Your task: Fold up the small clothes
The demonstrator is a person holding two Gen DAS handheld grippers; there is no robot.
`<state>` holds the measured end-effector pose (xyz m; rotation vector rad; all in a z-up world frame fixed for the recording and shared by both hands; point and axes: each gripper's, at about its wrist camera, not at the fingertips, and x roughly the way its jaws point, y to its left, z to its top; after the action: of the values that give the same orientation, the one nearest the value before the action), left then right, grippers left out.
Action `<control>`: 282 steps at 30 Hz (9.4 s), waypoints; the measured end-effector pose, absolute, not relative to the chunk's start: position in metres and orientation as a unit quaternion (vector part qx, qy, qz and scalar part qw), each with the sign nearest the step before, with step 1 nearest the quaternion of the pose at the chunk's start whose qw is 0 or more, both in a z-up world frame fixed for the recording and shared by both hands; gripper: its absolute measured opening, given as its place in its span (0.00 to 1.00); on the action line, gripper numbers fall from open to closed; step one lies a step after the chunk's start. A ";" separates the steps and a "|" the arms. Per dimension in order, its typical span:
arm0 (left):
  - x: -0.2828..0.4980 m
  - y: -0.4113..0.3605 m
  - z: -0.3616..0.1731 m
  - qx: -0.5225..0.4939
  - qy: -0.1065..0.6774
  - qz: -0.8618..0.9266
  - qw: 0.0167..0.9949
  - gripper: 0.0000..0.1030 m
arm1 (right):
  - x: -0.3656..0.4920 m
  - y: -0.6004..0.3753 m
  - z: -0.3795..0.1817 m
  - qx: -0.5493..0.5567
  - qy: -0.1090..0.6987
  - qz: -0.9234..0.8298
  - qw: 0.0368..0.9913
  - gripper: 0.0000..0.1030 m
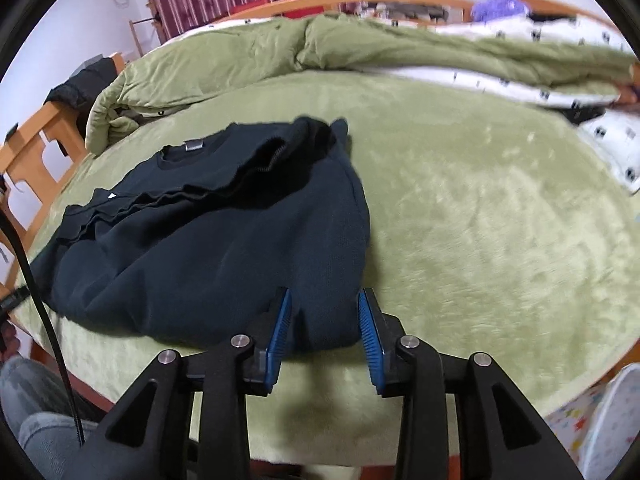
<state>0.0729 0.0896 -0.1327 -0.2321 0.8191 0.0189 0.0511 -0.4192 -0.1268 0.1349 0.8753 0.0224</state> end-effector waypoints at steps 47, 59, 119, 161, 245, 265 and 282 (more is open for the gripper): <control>0.235 0.069 -0.094 -0.132 0.366 -0.106 0.915 0.07 | 0.211 -0.383 -0.083 0.200 0.363 0.004 0.910 0.09; 0.277 0.079 -0.116 -0.152 0.399 -0.101 0.899 0.08 | 0.257 -0.384 -0.101 0.209 0.386 -0.023 0.898 0.13; 0.294 0.075 -0.175 -0.058 0.441 -0.030 0.895 0.57 | 0.307 -0.362 -0.175 0.044 0.444 -0.012 0.895 0.31; 0.077 0.148 -0.020 -0.051 0.359 0.054 0.931 0.68 | 0.102 -0.135 -0.050 -0.027 0.390 0.134 0.911 0.60; 0.172 -0.089 -0.052 -0.043 0.386 -0.089 0.917 0.68 | 0.081 -0.428 -0.145 0.211 0.386 -0.012 0.898 0.17; 0.186 -0.130 -0.089 -0.047 0.419 -0.112 0.900 0.68 | 0.092 -0.416 -0.105 0.046 0.357 0.006 0.933 0.54; 0.180 -0.136 -0.088 -0.040 0.417 -0.136 0.898 0.68 | 0.101 -0.450 -0.145 0.101 0.426 0.009 0.899 0.10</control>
<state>0.1803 -0.1361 -0.0879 -0.0821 0.8639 -0.2818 0.1010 -0.4501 -0.1449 0.2095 0.8813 0.0193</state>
